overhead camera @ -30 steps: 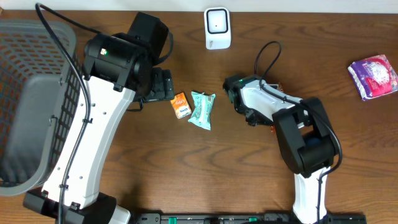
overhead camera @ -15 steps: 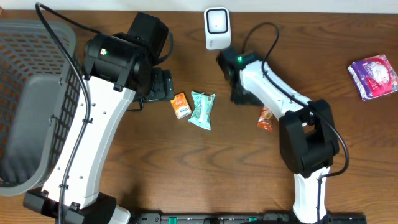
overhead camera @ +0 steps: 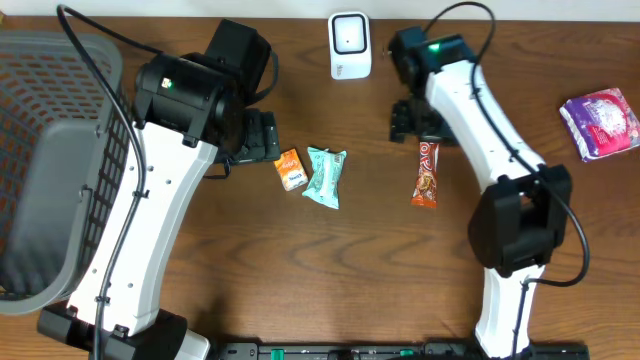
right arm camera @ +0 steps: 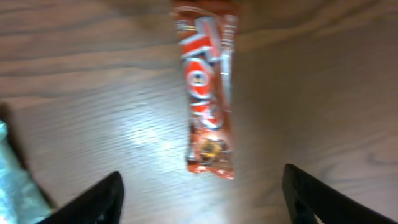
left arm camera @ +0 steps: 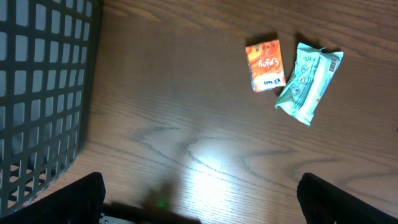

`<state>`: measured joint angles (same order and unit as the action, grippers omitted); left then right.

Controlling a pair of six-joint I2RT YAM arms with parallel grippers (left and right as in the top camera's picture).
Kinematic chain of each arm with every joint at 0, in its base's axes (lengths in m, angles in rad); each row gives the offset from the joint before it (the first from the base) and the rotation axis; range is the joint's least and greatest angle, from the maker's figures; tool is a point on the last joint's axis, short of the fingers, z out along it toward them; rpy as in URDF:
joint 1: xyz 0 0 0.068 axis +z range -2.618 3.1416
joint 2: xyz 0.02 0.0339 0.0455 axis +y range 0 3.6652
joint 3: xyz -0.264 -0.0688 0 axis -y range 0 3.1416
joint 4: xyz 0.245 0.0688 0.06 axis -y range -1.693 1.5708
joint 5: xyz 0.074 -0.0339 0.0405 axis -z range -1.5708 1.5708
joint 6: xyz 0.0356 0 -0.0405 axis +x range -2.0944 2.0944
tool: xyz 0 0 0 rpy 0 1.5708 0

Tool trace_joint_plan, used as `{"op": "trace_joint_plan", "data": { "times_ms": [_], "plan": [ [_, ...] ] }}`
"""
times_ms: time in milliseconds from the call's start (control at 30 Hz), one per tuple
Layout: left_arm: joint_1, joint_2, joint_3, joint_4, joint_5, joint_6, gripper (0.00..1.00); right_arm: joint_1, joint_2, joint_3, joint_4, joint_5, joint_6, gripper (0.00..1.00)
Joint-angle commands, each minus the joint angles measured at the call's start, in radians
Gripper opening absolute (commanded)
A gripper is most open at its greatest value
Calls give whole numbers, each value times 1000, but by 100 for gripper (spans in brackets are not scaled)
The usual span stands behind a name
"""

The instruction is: Scan the item barcode

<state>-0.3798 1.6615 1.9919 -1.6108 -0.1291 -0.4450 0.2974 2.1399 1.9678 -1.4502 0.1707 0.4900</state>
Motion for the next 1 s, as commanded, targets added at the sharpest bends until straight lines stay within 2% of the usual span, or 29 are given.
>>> {"op": "trace_joint_plan", "data": {
  "times_ms": [0, 133, 267, 333, 467, 600, 700, 733, 767, 967],
  "plan": [
    [3, 0, 8, -49, -2, -4, 98, -45, 0, -19, -11, -31, -51, 71],
    [3, 0, 8, -49, -2, -4, 98, -58, 0, -86, 23, -35, -51, 70],
    [3, 0, 8, -49, -2, -4, 98, -46, 0, -199, 137, -34, -50, 70],
    [3, 0, 8, -49, -2, -4, 98, -40, 0, -260, 206, -35, -50, 66],
    [3, 0, 8, -49, -2, -4, 98, -32, 0, -378, 342, -34, -50, 54],
    [3, 0, 8, -49, -2, -4, 98, -32, 0, -441, 403, -18, -43, 39],
    [3, 0, 8, -49, -2, -4, 98, -34, 0, -442, 402, -15, -42, 21],
    [3, 0, 8, -49, -2, -4, 98, -35, 0, -439, 399, -16, -42, 6],
    [3, 0, 8, -49, -2, -4, 98, -35, 0, -433, 393, -16, -42, 1],
    [3, 0, 8, -49, -2, -4, 98, -36, -1, -298, 357, -98, -42, 1]
  ]
}}
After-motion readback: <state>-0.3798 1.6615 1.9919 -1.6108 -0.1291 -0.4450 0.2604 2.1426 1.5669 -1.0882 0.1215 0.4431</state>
